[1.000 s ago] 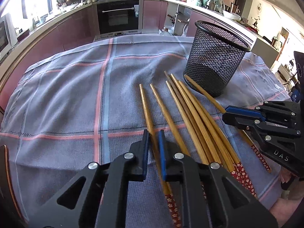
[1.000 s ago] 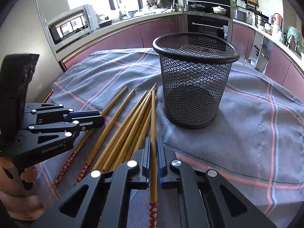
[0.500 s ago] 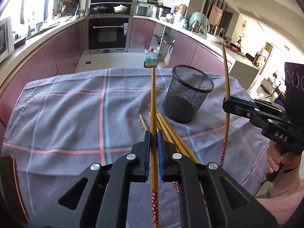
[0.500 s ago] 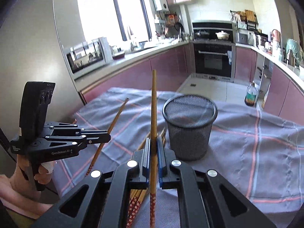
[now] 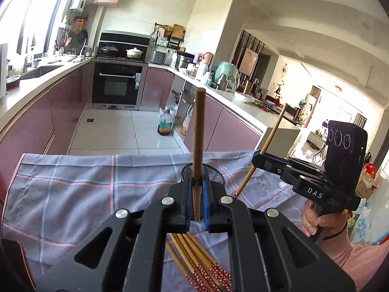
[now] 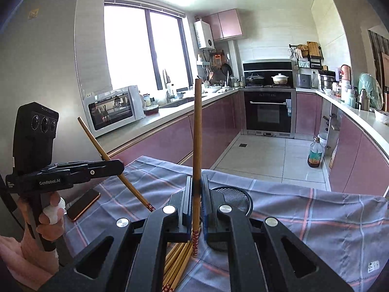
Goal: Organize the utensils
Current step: 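Lift the chopstick upright with the left tool while the right tool lifts its chopstick, then lower both held chopsticks into the black mesh cup and open both tools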
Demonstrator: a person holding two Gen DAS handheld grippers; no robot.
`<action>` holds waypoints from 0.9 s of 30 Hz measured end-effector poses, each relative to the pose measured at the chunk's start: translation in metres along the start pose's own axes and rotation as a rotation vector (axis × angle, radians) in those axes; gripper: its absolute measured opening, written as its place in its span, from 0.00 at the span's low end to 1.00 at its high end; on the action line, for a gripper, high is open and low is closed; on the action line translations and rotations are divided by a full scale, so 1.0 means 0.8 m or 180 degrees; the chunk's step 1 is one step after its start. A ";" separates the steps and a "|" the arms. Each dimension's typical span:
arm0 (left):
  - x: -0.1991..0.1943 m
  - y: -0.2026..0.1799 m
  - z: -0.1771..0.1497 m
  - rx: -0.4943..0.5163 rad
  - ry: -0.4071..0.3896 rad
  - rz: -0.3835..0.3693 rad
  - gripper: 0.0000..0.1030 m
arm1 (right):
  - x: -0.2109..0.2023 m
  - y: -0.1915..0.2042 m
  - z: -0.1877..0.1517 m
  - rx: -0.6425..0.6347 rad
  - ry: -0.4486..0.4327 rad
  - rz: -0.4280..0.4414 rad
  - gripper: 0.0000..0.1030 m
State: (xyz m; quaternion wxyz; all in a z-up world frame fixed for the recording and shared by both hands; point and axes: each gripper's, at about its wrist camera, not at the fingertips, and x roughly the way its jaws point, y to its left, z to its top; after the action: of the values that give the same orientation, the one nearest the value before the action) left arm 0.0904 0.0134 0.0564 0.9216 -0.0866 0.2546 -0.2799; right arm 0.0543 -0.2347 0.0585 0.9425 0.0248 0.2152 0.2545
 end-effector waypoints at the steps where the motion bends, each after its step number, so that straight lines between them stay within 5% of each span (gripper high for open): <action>1: -0.001 -0.003 0.008 -0.0008 -0.0024 -0.0028 0.08 | -0.001 -0.002 0.002 0.0000 -0.0026 -0.0008 0.05; 16: 0.031 -0.040 0.099 0.0052 -0.0224 -0.0022 0.08 | 0.022 -0.036 0.039 0.0018 -0.0187 -0.0216 0.05; 27: 0.118 -0.036 0.086 0.0147 0.0276 0.0124 0.08 | 0.076 -0.046 0.017 0.0039 0.0285 -0.0192 0.05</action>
State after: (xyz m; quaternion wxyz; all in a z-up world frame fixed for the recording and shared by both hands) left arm 0.1798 -0.0626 0.0845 0.9167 -0.0480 0.2894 -0.2711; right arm 0.1247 -0.2358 0.0409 0.9390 0.0127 0.2594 0.2255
